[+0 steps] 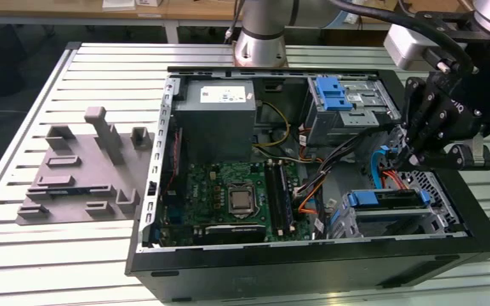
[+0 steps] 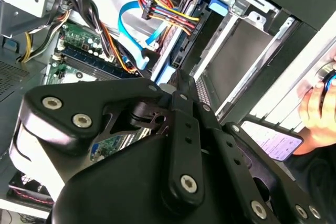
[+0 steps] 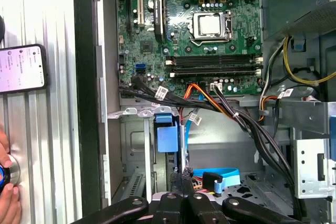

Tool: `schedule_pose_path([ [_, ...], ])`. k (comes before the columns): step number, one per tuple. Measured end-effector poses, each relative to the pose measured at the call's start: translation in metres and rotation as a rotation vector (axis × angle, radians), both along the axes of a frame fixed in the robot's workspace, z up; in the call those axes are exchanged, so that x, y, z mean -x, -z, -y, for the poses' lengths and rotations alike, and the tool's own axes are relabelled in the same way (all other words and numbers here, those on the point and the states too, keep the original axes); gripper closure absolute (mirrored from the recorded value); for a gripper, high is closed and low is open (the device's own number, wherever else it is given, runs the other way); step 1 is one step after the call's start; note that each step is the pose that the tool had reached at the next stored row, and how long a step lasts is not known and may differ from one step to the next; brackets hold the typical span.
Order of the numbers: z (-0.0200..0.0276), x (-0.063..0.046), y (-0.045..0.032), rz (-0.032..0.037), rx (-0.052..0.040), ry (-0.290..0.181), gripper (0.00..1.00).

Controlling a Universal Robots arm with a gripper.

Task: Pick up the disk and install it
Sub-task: 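Insert the second disk wire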

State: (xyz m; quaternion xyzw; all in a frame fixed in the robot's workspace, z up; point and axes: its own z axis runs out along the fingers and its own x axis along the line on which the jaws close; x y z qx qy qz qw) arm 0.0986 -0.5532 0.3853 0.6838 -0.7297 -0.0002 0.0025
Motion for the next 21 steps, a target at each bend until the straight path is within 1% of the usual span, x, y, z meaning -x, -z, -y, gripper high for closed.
schedule_pose_path([
  [3,-0.0013,0.002,-0.0004,0.0000,-0.0049,0.000,0.89],
  [5,-0.0031,0.003,-0.0004,0.0000,-0.0090,0.000,0.89],
  [10,-0.0075,0.003,-0.0004,0.0000,-0.0244,0.000,0.89],
  [14,-0.0116,0.003,-0.0004,0.0000,-0.0344,0.000,0.89],
  [18,-0.0154,0.003,-0.0001,0.0000,-0.0413,0.000,0.89],
  [21,-0.0168,0.003,0.0007,0.0000,-0.0433,0.000,0.89],
])
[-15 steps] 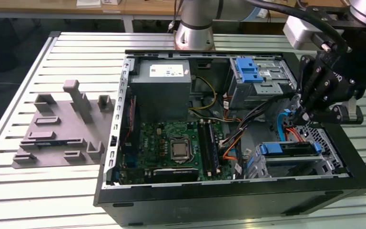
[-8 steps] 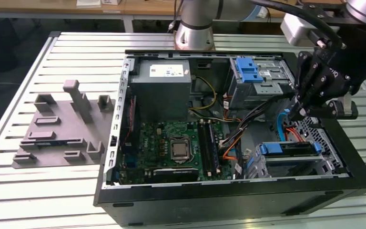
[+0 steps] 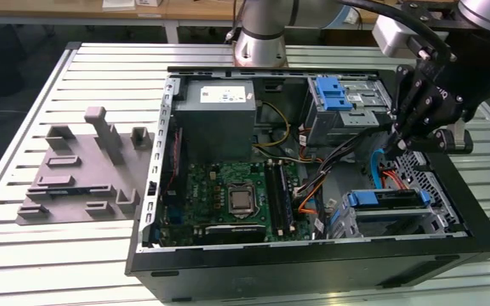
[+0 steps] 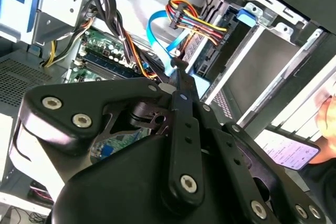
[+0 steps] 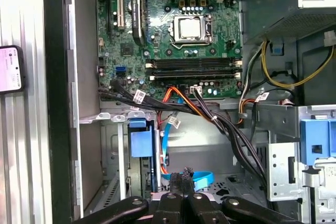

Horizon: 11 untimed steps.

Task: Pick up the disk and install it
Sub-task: 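Insert the second disk wire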

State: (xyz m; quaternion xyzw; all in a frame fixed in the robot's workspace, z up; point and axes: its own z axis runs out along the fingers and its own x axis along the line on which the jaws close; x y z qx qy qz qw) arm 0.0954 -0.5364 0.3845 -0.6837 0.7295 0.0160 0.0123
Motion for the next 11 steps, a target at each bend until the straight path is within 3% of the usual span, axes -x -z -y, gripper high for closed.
schedule_pose_path([
  [7,-0.0007,0.0000,0.0049,0.0002,0.0002,0.000,0.89],
  [11,-0.0007,0.0001,0.0008,0.0008,0.0002,0.000,0.89],
])
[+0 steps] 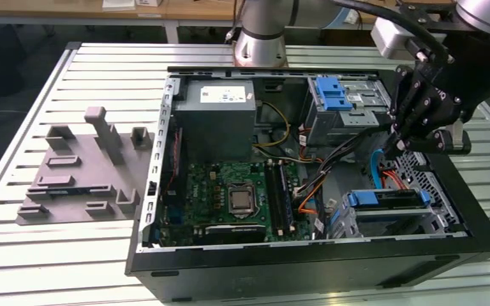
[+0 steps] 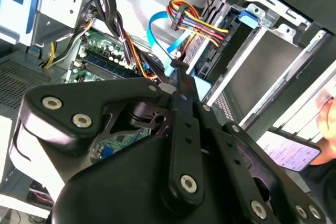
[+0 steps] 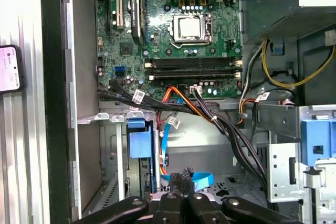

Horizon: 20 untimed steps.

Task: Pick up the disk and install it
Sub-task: 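Insert the second disk wire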

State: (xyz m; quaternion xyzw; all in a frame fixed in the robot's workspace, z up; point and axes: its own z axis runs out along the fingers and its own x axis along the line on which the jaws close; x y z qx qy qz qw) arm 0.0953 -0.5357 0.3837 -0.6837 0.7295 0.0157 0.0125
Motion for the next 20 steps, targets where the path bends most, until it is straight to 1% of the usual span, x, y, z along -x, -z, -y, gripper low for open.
schedule_pose_path([
  [2,0.0000,0.0001,-0.0045,0.0004,0.0000,0.000,0.89],
  [3,0.0000,0.0001,-0.0055,0.0006,0.0000,0.000,0.89],
  [7,0.0000,0.0002,-0.0058,0.0014,-0.0002,0.000,0.89],
  [9,-0.0003,0.0002,-0.0051,0.0014,-0.0001,0.000,0.89],
  [14,-0.0009,0.0002,0.0004,0.0014,-0.0001,0.000,0.89],
  [19,-0.0018,0.0002,0.0012,0.0014,0.0001,0.000,0.89],
  [20,-0.0019,0.0002,0.0021,0.0014,0.0015,0.000,0.89],
])
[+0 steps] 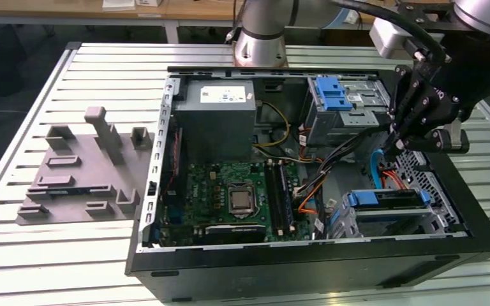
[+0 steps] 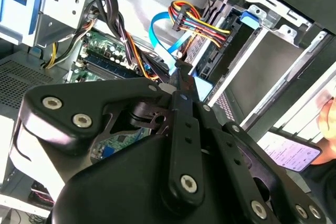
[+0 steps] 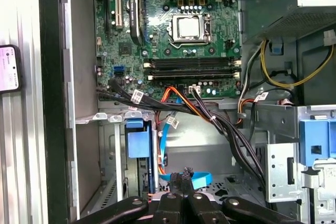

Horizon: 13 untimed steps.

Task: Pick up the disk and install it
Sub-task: 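Insert the second disk wire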

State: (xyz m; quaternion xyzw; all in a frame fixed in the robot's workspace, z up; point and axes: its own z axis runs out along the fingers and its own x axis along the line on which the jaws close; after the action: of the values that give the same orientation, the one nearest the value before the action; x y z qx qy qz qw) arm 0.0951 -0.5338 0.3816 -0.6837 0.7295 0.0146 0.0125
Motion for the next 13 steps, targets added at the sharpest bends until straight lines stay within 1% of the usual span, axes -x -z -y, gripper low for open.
schedule_pose_path([
  [2,-0.0001,0.0000,0.0013,0.0000,0.0021,0.000,0.89],
  [4,-0.0001,0.0000,0.0013,0.0000,0.0022,0.000,0.89],
  [8,-0.0005,0.0001,-0.0034,0.0000,0.0033,0.000,0.89],
  [11,-0.0018,0.0001,-0.0049,0.0001,0.0076,0.000,0.89],
  [13,-0.0038,0.0001,-0.0049,0.0000,0.0113,0.000,0.89],
])
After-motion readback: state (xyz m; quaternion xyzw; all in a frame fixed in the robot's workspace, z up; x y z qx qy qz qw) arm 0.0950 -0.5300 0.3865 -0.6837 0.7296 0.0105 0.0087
